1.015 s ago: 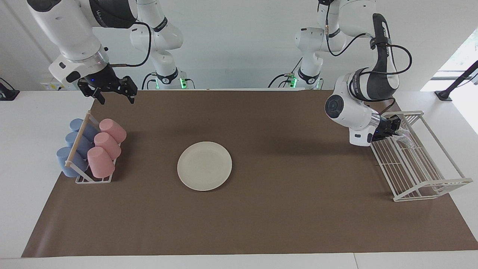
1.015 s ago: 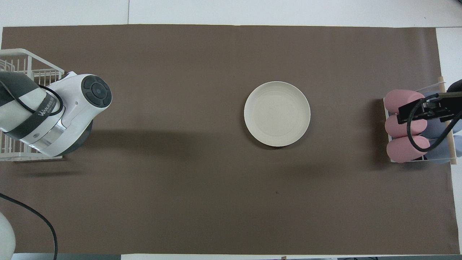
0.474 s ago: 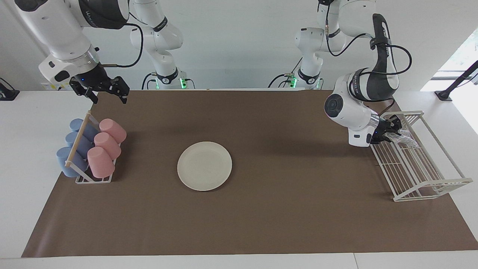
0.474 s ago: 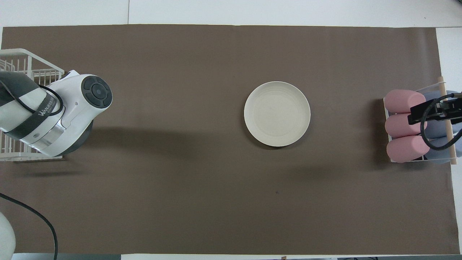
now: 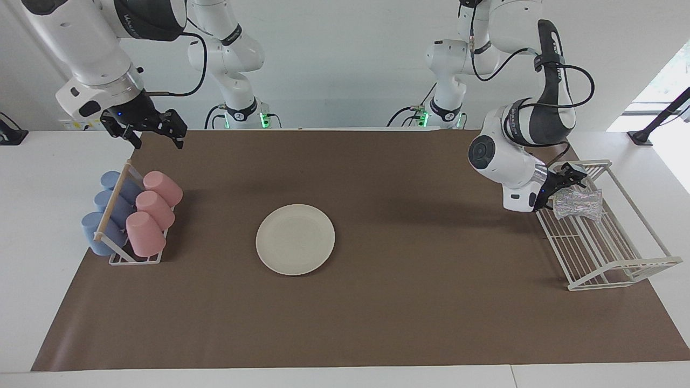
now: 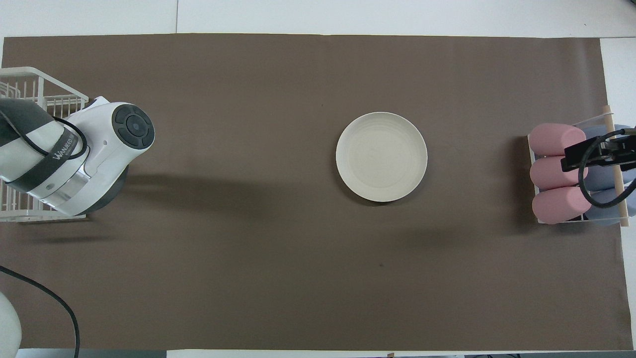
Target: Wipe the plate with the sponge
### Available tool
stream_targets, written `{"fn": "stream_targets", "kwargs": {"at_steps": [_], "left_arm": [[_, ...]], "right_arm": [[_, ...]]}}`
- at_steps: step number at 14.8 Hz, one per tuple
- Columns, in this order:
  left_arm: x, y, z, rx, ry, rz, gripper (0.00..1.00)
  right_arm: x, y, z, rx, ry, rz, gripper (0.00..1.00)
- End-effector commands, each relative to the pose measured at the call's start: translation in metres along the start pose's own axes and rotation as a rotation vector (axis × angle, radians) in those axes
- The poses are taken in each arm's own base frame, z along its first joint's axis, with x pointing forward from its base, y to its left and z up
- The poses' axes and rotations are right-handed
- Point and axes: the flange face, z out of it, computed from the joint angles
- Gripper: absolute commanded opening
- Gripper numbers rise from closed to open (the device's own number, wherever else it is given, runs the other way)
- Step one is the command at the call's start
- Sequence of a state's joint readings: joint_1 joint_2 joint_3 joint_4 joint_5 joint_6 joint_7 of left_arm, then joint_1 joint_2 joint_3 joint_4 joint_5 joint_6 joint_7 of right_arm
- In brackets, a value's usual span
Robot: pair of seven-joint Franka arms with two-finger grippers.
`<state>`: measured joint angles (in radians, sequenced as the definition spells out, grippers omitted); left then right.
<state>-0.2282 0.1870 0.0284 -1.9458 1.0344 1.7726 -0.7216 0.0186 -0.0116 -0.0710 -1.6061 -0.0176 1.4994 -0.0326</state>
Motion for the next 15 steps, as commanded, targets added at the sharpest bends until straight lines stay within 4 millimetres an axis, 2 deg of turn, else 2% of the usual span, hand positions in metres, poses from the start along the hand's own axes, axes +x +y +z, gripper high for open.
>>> {"fn": "stream_targets", "kwargs": {"at_steps": [1, 10, 12, 15], "left_arm": [[-0.002, -0.001, 0.002, -0.007, 0.013, -0.011, 1.0], [-0.001, -0.001, 0.001, -0.007, 0.014, -0.011, 1.0], [0.002, -0.007, -0.003, -0.019, 0.015, -0.02, 1.0], [0.016, -0.026, -0.023, -0.124, -0.026, -0.092, 1.0]], "right_arm": [[-0.006, 0.003, 0.001, 0.021, 0.012, -0.026, 1.0], [-0.008, 0.001, -0.002, 0.019, 0.018, -0.023, 1.0], [-0.008, 0.004, 0.0, 0.02, 0.015, -0.018, 1.0], [-0.008, 0.003, 0.0, 0.02, 0.01, -0.02, 1.0]]}}
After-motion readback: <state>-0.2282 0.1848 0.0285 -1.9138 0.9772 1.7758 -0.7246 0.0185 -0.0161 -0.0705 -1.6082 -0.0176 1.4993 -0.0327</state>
